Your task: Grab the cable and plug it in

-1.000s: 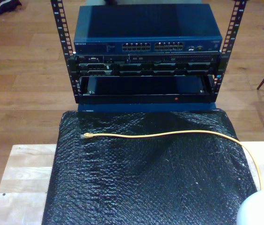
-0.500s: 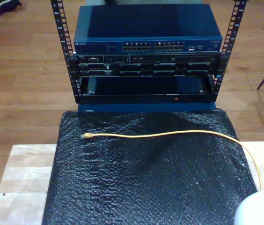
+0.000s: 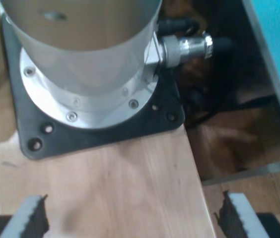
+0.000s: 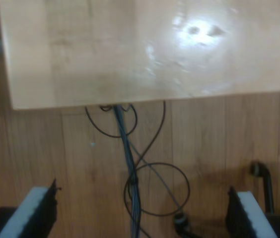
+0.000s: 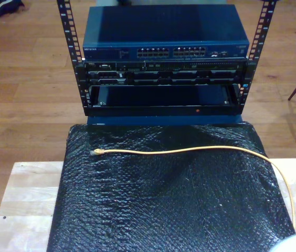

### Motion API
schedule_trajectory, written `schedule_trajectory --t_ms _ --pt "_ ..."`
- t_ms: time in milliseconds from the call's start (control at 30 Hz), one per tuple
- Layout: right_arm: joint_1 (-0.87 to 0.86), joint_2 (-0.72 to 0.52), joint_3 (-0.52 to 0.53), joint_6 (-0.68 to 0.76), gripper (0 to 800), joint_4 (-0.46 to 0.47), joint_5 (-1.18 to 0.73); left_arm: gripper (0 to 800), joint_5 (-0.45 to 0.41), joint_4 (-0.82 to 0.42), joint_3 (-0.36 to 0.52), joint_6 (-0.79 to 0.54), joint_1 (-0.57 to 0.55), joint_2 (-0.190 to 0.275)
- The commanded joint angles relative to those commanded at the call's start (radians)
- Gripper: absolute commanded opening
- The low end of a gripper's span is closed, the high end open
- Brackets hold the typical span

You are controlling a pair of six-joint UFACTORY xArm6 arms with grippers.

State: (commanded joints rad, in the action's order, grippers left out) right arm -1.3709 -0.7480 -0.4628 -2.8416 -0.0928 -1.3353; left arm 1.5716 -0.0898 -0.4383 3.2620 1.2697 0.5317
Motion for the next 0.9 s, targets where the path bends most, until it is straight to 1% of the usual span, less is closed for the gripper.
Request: schedule_trajectory --t_ms 67,233,367,567,667,733,800,900 --pt "0.034 0.020 -0.028 0.049 800 -0.018 -0.011 800 0.025 0.014 -0.028 0.046 -0.032 0.000" --pt "0.120 0.061 -0.097 0.180 800 -0.025 -0.043 800 0.084 0.084 -0.098 0.140 -0.137 0.000" --pt "0.196 0.112 -0.163 0.315 800 -0.026 -0.051 800 0.124 0.100 -0.144 0.206 -0.227 -0.003" --pt "0.342 0.219 -0.287 0.535 800 -0.061 -0.064 800 0.137 0.160 -0.190 0.354 -0.402 -0.012" --pt "0.390 0.249 -0.350 0.605 800 -0.064 -0.123 800 0.137 0.161 -0.196 0.439 -0.496 -0.015" --pt "0.411 0.269 -0.382 0.640 800 -0.089 -0.150 800 0.135 0.161 -0.196 0.489 -0.543 -0.018" --pt "0.433 0.285 -0.408 0.674 800 -0.147 -0.164 800 0.133 0.173 -0.196 0.534 -0.591 -0.023" --pt "0.462 0.307 -0.440 0.684 799 -0.238 -0.203 800 0.133 0.222 -0.196 0.597 -0.643 -0.043"
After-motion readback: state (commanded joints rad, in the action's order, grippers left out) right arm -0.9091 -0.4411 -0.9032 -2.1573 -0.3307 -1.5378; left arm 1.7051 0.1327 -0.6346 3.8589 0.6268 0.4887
